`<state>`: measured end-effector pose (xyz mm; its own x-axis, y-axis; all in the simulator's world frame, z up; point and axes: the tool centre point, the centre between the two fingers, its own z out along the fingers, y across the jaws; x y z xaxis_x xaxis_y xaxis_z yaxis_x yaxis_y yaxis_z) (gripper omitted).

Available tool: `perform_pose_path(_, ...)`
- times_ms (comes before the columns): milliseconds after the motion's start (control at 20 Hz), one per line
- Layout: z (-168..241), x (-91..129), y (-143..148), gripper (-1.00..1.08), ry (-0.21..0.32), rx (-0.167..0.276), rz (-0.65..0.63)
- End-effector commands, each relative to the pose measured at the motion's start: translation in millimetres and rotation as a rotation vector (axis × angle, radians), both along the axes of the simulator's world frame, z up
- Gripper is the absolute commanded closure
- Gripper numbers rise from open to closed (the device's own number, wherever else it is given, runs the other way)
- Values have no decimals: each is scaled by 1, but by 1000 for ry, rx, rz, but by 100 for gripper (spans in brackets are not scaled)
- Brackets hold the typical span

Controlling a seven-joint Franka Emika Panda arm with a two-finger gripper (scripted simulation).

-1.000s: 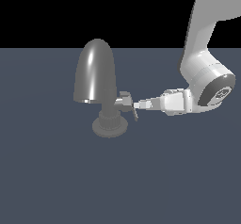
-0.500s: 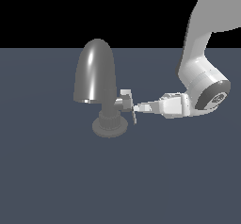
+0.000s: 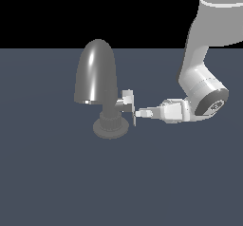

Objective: Turn on the faucet by rotating a designated handle.

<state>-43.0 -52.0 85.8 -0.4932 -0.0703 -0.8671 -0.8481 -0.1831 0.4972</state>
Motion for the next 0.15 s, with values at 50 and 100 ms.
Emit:
perform_pose_path(50, -48, 8, 7, 108, 27, -36, -33)
perform_pose_path(100, -48, 8, 7, 108, 27, -36, -33)
